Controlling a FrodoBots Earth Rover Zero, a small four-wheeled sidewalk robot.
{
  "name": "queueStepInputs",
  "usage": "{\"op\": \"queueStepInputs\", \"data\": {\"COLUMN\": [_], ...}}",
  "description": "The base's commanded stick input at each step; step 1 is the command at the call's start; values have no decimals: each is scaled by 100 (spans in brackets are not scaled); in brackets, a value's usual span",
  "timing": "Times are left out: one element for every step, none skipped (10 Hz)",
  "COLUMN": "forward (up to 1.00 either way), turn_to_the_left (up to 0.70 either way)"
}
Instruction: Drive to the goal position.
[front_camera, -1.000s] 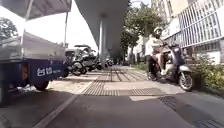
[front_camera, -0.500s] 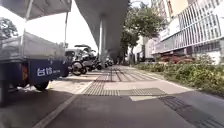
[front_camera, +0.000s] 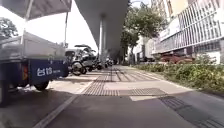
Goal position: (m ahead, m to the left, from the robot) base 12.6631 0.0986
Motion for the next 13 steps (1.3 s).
{"op": "queueStepInputs", "data": {"forward": [0, 0, 0, 0, 0, 0, 0, 0, 0, 0, 0, 0, 0], "turn_to_the_left": [4, 4, 4, 4, 4, 3, 3, 3, 3, 3, 3, 2, 0]}}
